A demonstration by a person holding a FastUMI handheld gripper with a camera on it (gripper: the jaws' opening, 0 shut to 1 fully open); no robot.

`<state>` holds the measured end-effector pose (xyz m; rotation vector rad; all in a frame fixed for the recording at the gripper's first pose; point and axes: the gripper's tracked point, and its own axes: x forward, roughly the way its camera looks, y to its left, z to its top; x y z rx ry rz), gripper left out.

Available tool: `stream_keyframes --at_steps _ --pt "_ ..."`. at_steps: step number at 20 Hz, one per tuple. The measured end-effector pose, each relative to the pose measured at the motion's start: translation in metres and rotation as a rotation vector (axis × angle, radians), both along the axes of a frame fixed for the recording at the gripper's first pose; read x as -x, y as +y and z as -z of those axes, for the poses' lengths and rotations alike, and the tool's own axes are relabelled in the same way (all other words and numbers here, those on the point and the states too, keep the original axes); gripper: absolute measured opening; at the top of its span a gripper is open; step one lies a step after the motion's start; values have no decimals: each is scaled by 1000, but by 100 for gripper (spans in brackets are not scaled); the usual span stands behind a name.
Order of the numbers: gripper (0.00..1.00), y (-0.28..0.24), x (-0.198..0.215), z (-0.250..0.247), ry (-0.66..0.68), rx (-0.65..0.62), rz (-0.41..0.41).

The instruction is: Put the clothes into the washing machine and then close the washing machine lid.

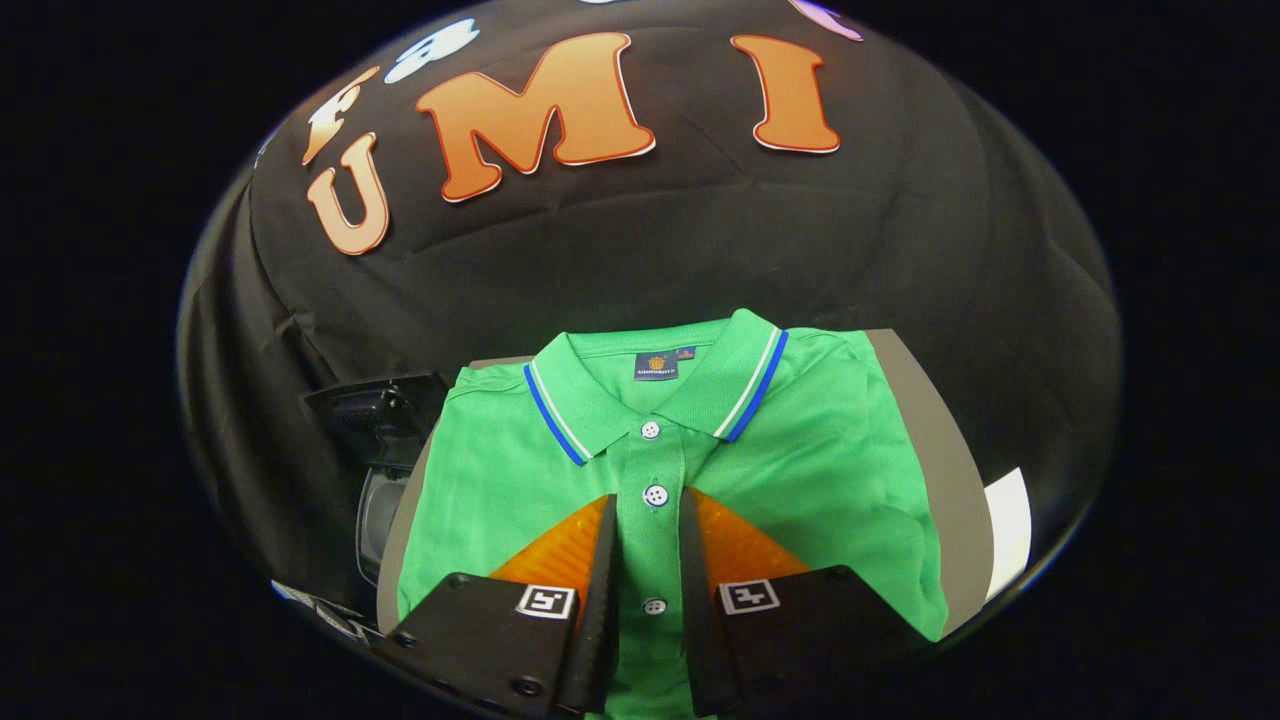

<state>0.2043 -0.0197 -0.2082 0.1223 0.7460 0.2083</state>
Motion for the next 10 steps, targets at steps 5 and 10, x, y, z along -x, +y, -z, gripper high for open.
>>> stream_keyframes --at_steps 5,10 --pt "15 2 1 1 -42 29 -16" --pt "8 1 -1 1 -73 -26 17"
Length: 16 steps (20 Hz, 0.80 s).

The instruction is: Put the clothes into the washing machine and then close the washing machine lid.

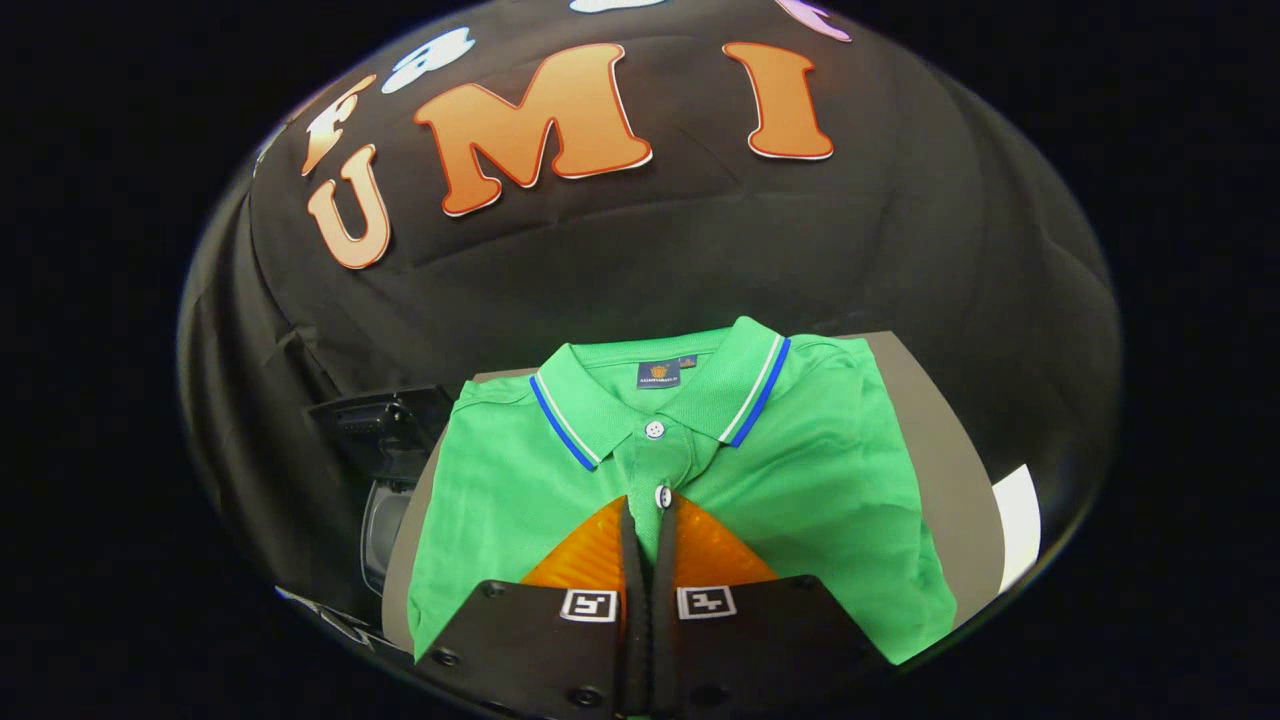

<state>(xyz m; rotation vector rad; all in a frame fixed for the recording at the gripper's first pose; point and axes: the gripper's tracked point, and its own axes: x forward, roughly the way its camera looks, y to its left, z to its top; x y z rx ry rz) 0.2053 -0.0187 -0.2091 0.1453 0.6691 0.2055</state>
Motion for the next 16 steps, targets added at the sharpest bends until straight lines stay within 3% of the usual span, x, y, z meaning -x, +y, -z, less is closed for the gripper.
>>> stream_keyframes --at_steps 3,6,11,16 --pt "8 6 5 -16 -91 -20 -8" --pt "8 21 13 -73 -252 -7 5" --pt "8 107 67 -138 -325 -77 12" --pt "8 211 100 -178 -377 -191 -74"
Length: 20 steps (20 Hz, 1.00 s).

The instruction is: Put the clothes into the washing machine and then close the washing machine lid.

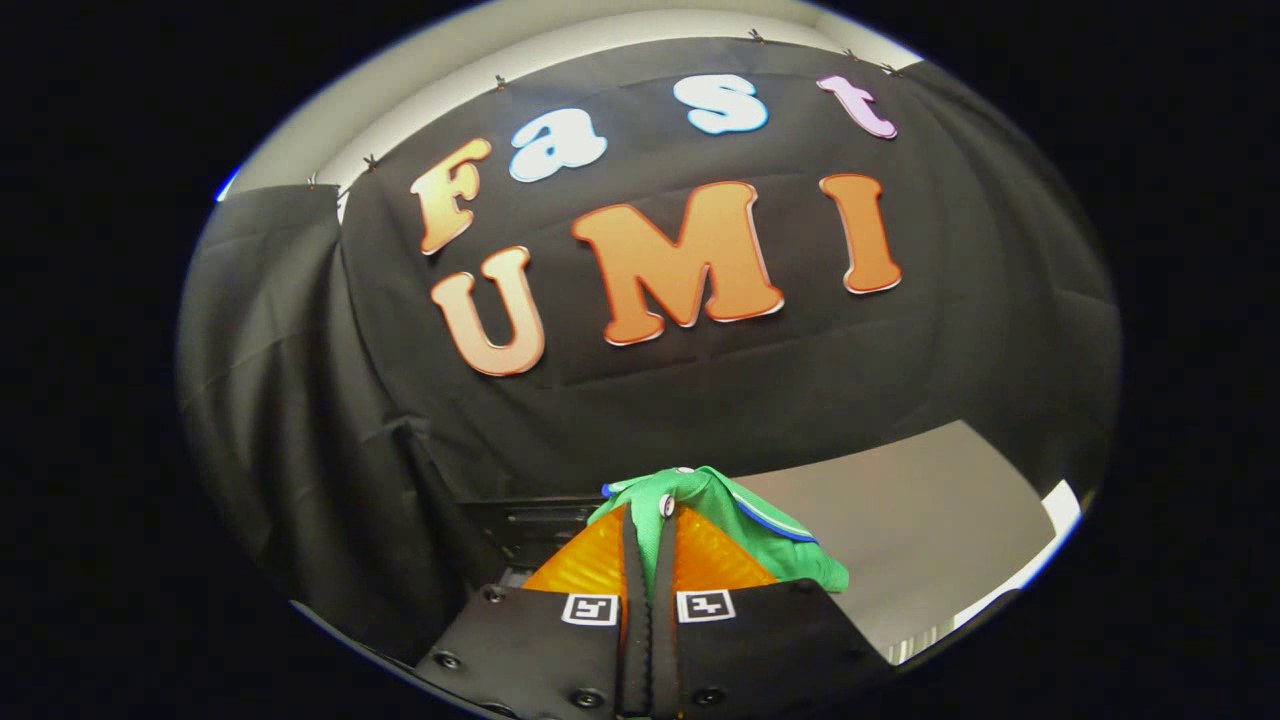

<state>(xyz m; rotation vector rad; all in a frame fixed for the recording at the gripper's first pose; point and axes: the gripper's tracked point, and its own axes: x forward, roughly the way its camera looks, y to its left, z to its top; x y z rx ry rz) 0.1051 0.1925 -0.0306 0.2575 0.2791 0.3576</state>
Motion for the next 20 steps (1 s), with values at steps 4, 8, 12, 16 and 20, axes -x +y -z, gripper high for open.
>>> stream_keyframes --at_steps 4,8,12,16,20 --pt "8 87 5 0 9 -27 -124" --pt "8 149 -7 33 63 2 -208" --pt "8 188 -26 96 179 39 -258" --pt "8 215 -45 171 313 114 -293" --pt "8 241 -65 249 439 153 -321"
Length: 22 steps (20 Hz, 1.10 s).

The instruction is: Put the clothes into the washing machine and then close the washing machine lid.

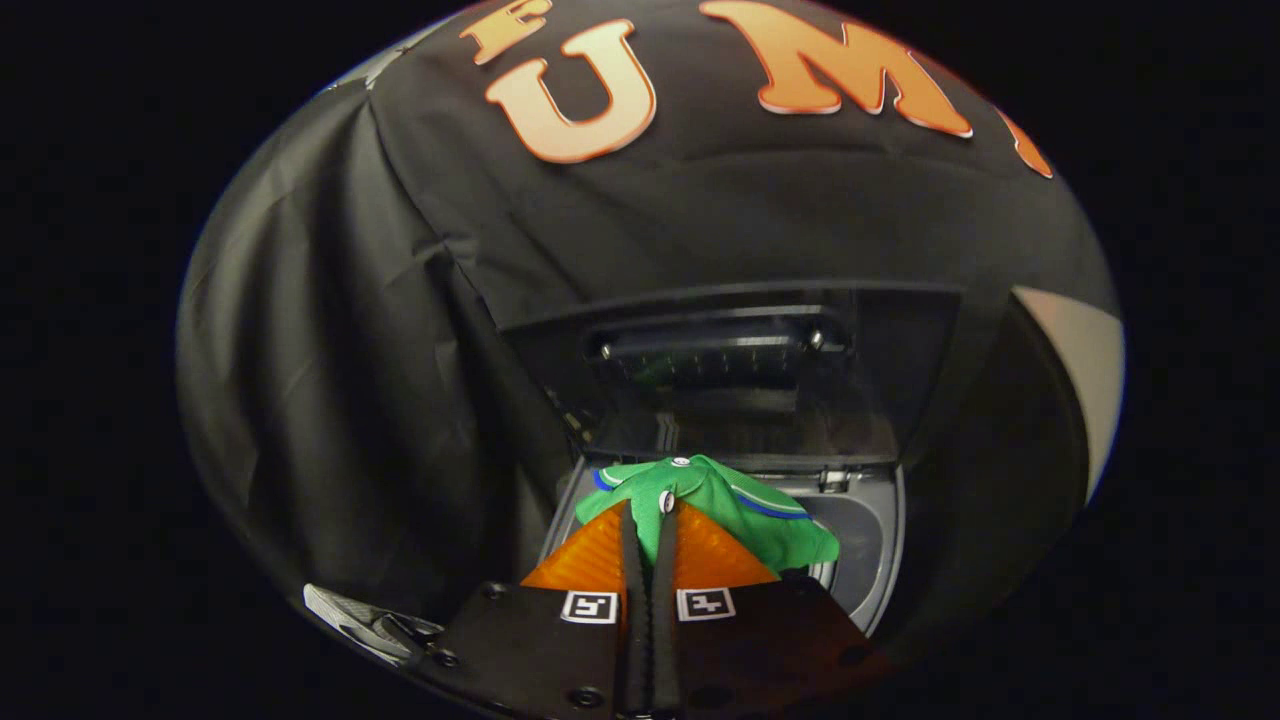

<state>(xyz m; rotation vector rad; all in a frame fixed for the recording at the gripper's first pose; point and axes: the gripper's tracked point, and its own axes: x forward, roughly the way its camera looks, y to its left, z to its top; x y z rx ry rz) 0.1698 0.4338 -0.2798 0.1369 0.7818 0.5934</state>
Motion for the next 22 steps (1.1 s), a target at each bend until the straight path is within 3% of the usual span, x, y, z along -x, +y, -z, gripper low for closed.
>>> stream_keyframes --at_steps 5,12,22 --pt "8 19 -18 69 108 47 4" --pt "8 16 -38 142 147 127 67" --pt "8 11 -38 208 169 214 116"
